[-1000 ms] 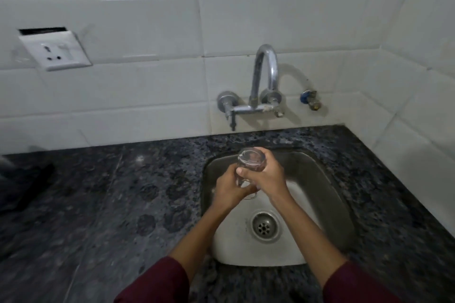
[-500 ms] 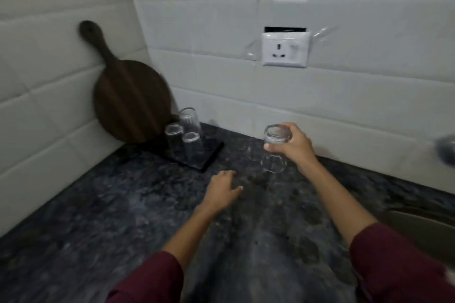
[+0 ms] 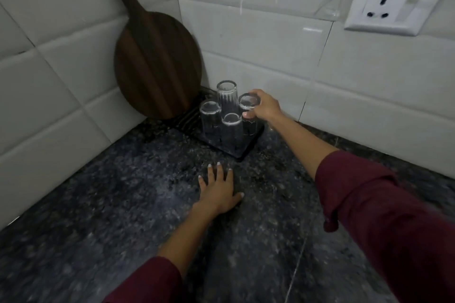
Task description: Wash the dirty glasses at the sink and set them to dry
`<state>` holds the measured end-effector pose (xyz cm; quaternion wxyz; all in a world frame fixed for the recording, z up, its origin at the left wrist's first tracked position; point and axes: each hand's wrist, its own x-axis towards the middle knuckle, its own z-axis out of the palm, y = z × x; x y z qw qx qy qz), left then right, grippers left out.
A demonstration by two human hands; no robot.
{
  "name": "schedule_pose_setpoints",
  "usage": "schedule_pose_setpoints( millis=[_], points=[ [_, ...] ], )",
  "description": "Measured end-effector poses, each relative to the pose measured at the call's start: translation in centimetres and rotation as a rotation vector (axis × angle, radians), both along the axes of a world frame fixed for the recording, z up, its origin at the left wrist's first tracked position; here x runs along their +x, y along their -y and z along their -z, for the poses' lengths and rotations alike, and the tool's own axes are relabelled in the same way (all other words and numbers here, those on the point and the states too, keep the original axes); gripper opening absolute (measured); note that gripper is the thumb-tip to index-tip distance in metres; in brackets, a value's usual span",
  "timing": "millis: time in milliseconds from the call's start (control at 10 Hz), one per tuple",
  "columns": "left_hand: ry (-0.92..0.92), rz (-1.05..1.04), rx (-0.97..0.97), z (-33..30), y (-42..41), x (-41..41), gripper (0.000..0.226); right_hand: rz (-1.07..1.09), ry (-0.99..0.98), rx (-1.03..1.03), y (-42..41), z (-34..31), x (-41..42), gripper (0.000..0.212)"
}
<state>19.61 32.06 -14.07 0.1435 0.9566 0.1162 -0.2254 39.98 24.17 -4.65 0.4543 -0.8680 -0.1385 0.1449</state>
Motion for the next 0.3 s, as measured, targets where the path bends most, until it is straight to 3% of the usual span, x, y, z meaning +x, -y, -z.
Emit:
schedule_pose_setpoints(
  millis=[300],
  points=[
    [0.007, -0.013, 0.01, -0.21, 0.11, -0.34, 0.081, -0.086, -0.044, -0.082, 0.0, 0.02, -0.29, 0.089]
  ],
)
